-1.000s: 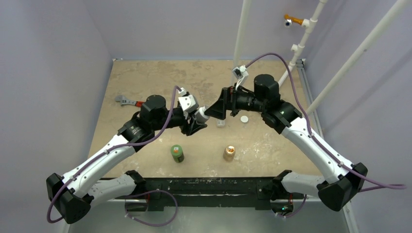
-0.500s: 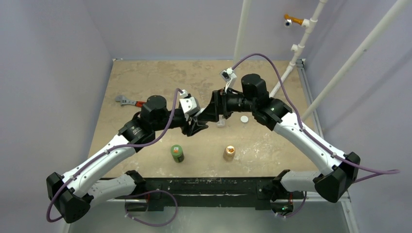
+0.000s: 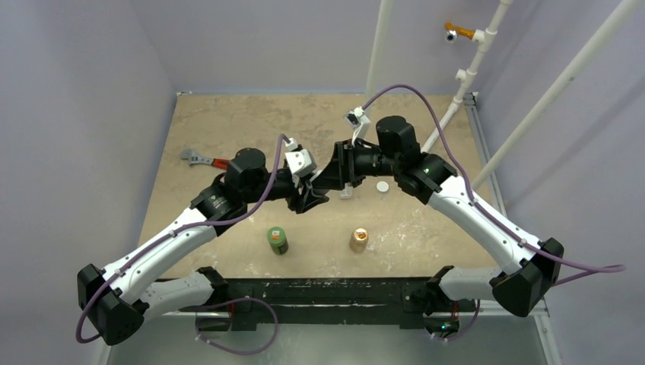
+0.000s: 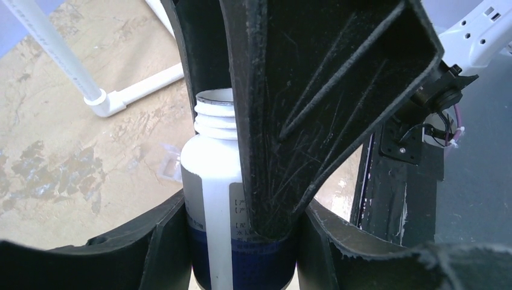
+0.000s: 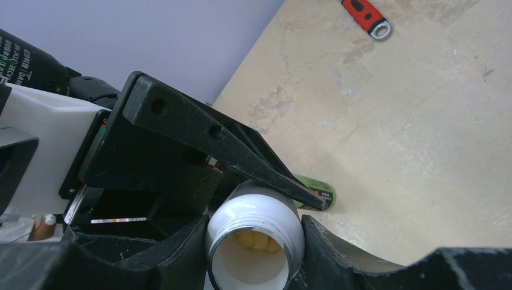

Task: Sort the pills into containers
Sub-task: Pour the pill into the pill container.

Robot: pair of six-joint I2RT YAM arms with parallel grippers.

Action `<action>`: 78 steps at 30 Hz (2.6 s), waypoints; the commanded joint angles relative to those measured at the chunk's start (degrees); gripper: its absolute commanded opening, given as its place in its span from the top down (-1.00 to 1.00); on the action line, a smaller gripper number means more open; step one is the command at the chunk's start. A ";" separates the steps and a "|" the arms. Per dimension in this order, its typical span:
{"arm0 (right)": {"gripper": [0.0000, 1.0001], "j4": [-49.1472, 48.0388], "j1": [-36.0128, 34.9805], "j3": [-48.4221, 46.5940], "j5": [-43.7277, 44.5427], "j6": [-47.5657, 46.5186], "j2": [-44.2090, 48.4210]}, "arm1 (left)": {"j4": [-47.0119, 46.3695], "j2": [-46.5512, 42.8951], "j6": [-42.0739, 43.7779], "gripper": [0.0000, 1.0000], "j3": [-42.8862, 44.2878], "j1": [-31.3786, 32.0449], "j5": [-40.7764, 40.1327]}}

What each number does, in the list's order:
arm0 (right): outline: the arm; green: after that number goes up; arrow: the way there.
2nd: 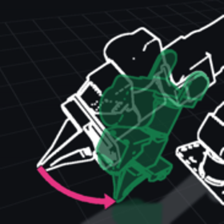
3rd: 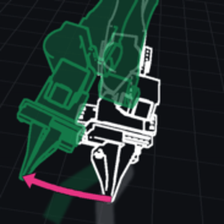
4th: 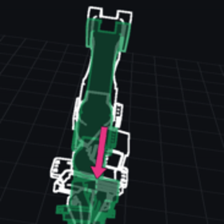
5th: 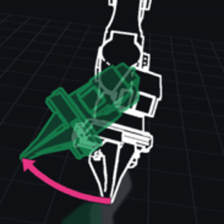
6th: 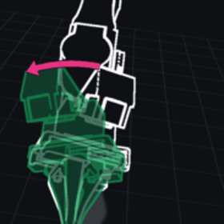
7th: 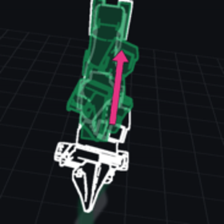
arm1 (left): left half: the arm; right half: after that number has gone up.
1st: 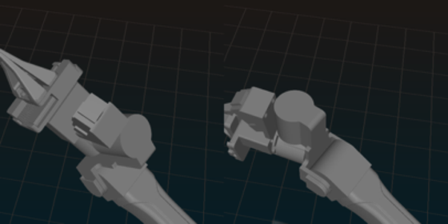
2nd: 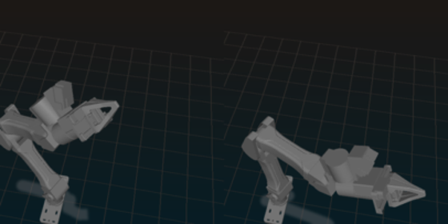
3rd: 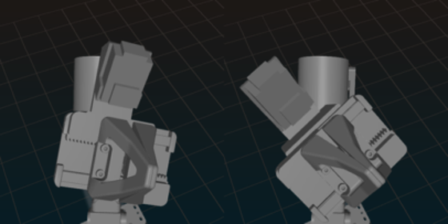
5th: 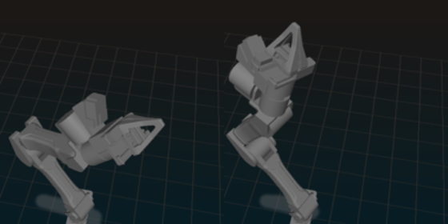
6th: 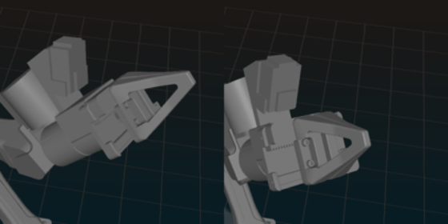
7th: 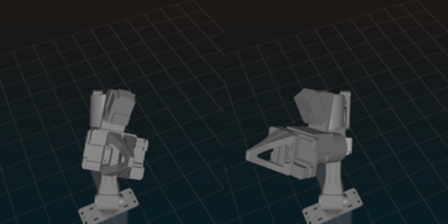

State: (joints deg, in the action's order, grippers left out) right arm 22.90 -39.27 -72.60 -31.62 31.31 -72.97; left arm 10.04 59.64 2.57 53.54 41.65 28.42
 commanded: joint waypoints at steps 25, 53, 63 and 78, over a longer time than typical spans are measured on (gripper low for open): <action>1.00 -15.08 10.00 0.81 -18.92 15.87 2.22 | -20.36 -6.90 -15.04 -0.53 -4.99 -4.02 1.27; 1.00 -16.55 10.02 2.63 -18.03 17.29 2.04 | -25.34 -3.69 -21.32 0.05 -3.75 -5.44 8.26; 1.00 -16.53 10.02 3.20 -17.39 17.29 1.80 | -27.15 -1.96 -23.36 0.18 -3.16 -5.44 8.75; -0.17 -12.58 10.00 2.01 -13.26 14.21 0.90 | -26.66 -3.39 -20.50 1.00 -5.90 -5.34 4.46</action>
State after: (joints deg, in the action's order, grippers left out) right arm 9.43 -28.60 -69.60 -47.42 48.60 -72.47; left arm -12.58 57.65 -18.87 47.64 36.01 34.48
